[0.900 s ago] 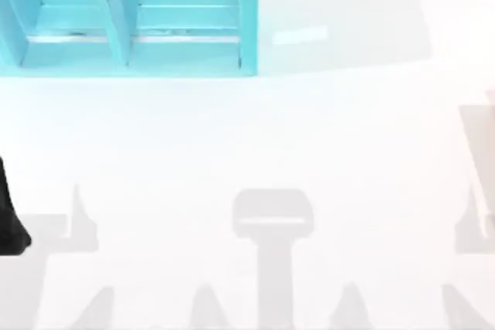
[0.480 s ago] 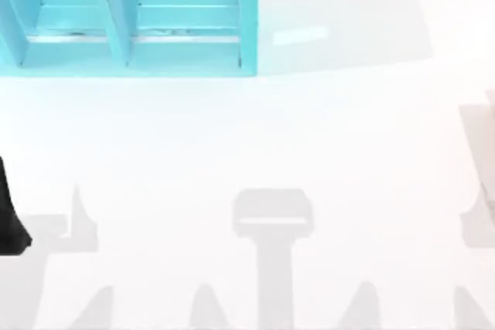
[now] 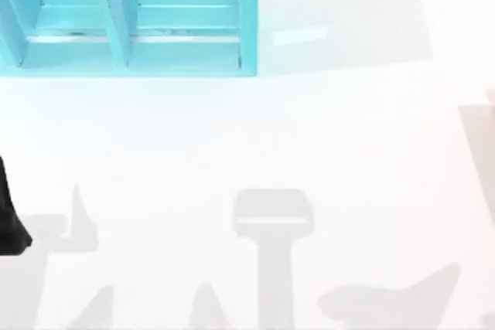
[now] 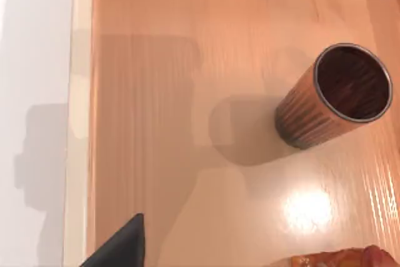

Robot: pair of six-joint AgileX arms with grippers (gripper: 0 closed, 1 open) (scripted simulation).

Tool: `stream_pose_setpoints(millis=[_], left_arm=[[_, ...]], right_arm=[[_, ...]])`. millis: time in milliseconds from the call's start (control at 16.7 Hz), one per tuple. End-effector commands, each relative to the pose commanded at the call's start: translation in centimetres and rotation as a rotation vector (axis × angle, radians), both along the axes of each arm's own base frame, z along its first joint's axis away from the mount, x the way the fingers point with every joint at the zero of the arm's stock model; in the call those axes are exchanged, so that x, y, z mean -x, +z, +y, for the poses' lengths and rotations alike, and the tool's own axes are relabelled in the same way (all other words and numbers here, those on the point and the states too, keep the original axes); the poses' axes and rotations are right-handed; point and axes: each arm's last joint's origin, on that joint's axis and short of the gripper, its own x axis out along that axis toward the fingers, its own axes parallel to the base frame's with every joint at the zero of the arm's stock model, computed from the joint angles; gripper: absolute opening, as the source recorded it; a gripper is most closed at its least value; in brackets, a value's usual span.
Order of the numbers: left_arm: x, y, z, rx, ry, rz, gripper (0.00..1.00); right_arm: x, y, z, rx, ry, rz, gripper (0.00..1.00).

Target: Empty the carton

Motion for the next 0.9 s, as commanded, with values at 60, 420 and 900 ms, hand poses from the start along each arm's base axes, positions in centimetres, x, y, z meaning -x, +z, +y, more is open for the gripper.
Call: stream_pose_setpoints(millis=[60,420,900], left_arm=[[0.0,0.0,0.0,0.000,0.000,0.000,1.00],[0.0,0.0,0.0,0.000,0.000,0.000,1.00],[0.0,0.0,0.0,0.000,0.000,0.000,1.00]], right_arm=[[-1.3,0.3,-1.0,-0.011,-0.009,0.099,1.00],[-7.3,-0.8,-7.9,-0.150,-0.026,0.572,1.00],[-8.8,-2.1,-10.9,-0.238,-0.020,0.730,1.00]])
